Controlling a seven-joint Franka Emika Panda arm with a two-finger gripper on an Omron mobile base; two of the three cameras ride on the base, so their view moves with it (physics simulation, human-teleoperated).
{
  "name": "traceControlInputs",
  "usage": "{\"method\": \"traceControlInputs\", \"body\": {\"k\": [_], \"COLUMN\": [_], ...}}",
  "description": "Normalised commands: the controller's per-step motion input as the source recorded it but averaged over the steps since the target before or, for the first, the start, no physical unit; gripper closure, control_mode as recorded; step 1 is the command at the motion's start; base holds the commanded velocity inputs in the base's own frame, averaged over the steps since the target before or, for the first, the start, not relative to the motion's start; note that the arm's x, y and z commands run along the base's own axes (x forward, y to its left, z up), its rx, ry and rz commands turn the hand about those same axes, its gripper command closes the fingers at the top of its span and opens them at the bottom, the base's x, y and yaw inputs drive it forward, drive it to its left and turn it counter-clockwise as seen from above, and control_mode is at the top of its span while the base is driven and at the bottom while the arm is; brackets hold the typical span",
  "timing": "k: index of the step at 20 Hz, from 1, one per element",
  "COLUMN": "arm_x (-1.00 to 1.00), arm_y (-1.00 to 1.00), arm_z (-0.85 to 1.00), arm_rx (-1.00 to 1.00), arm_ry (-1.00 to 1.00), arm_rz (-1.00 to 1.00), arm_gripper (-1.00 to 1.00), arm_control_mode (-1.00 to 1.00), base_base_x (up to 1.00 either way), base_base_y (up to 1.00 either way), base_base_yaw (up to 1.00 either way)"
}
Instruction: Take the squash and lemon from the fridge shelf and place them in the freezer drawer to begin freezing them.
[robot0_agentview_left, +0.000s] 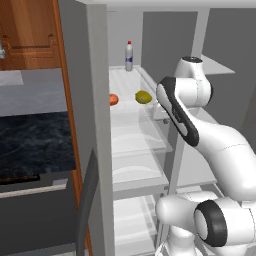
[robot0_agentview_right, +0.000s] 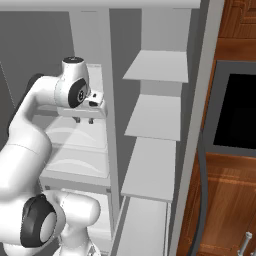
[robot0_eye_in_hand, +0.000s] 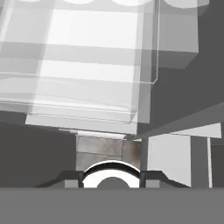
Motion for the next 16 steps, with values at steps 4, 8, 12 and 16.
{"method": "traceControlInputs", "body": {"k": [4, 8, 12, 16], "arm_x": [-0.06, 0.00, -0.13, -0.43], "arm_y": [-0.01, 0.00, 0.01, 0.04], "arm_z": [0.00, 0.00, 0.04, 0.21], "arm_rx": [0.00, 0.00, 0.00, 0.00], "arm_ry": [-0.07, 0.00, -0.13, -0.29], "arm_rz": [-0.01, 0.00, 0.03, 0.12], "arm_gripper": [-1.00, -1.00, -1.00, -1.00], "arm_control_mode": [-1.00, -1.00, -1.00, -1.00], "base_base_x": [0.00, 0.00, 0.00, 0.00], "base_base_y": [0.00, 0.00, 0.00, 0.00], "base_base_yaw": [0.00, 0.00, 0.00, 0.00]}}
